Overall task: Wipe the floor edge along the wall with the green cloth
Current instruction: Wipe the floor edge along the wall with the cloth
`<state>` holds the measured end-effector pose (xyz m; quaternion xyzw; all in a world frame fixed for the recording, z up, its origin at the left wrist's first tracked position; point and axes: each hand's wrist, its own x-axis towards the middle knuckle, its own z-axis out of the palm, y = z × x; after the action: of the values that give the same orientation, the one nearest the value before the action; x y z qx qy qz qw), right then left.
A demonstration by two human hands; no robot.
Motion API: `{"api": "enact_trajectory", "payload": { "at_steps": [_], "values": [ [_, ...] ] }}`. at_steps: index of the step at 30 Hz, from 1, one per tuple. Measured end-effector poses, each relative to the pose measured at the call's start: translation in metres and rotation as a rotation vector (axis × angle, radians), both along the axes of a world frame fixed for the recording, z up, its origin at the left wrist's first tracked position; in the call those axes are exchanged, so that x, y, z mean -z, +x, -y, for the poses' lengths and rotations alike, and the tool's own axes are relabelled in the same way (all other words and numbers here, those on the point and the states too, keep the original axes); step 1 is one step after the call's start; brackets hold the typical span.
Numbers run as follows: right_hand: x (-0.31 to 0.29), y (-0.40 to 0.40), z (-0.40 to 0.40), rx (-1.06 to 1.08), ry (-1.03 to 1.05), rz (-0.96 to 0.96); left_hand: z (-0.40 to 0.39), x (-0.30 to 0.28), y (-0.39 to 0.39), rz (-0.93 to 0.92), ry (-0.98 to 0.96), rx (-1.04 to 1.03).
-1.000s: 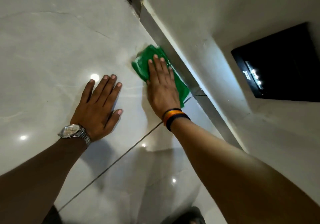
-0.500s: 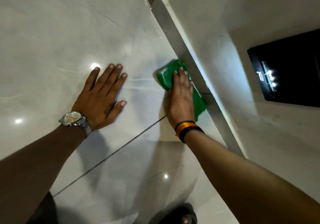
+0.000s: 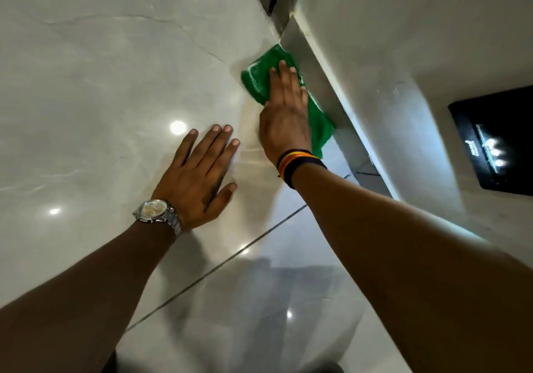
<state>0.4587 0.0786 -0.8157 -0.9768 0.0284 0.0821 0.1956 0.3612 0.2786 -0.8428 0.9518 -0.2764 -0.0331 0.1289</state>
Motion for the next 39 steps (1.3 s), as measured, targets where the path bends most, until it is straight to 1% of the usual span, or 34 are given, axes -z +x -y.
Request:
{"api": "enact_trajectory", "payload": {
  "at_steps": [2,4,5,7,9,13,14,15,18,20,23,25,27,31,34,36,39],
  "values": [
    [-0.004,-0.011,-0.003,-0.13,0.005,-0.015,0.0,0.001,-0.001,-0.014,0.005,0.005],
    [-0.011,-0.041,0.005,-0.291,0.015,-0.042,-0.001,0.001,0.0,-0.025,0.029,0.021],
    [-0.015,-0.056,0.011,-0.313,0.015,-0.054,-0.001,0.001,0.0,-0.027,0.029,0.022],
    [-0.019,-0.069,0.02,-0.258,-0.004,-0.082,-0.002,0.001,0.001,-0.026,0.015,0.014],
    [-0.019,-0.053,0.016,-0.218,-0.028,-0.101,-0.002,0.002,0.001,-0.025,0.006,0.007],
    [-0.005,0.021,-0.021,-0.377,-0.015,-0.058,-0.001,0.003,-0.001,-0.059,-0.029,-0.011],
    [0.0,0.038,-0.03,-0.375,-0.011,-0.04,-0.001,0.004,0.0,-0.054,-0.028,-0.004],
    [0.003,0.052,-0.037,-0.325,-0.012,-0.023,-0.001,0.004,0.0,-0.047,-0.02,0.004],
    [0.008,0.064,-0.041,-0.036,-0.049,0.016,-0.002,0.005,0.001,-0.034,-0.003,0.005],
    [0.003,0.041,-0.034,0.084,-0.04,0.033,-0.002,0.004,0.002,-0.034,-0.008,0.005],
    [-0.01,-0.029,-0.006,0.205,0.012,-0.027,-0.002,0.002,0.0,-0.027,-0.013,-0.002],
    [-0.018,-0.067,0.019,0.201,-0.007,-0.075,-0.002,0.002,-0.001,-0.024,-0.021,0.001],
    [-0.017,-0.072,0.034,0.117,-0.015,-0.094,-0.002,0.002,0.0,-0.016,-0.027,0.0],
    [-0.005,-0.016,0.021,-0.021,-0.016,-0.088,0.0,0.002,-0.001,0.005,-0.021,-0.002],
    [-0.002,0.01,0.003,-0.016,0.029,-0.073,0.0,0.001,0.001,0.013,-0.018,-0.008],
    [-0.001,-0.012,0.016,-0.012,0.007,-0.044,0.001,-0.002,0.0,0.015,-0.019,-0.002],
    [-0.005,-0.094,0.065,0.041,-0.007,-0.055,0.0,-0.003,0.0,0.016,-0.014,0.002]
  ]
}}
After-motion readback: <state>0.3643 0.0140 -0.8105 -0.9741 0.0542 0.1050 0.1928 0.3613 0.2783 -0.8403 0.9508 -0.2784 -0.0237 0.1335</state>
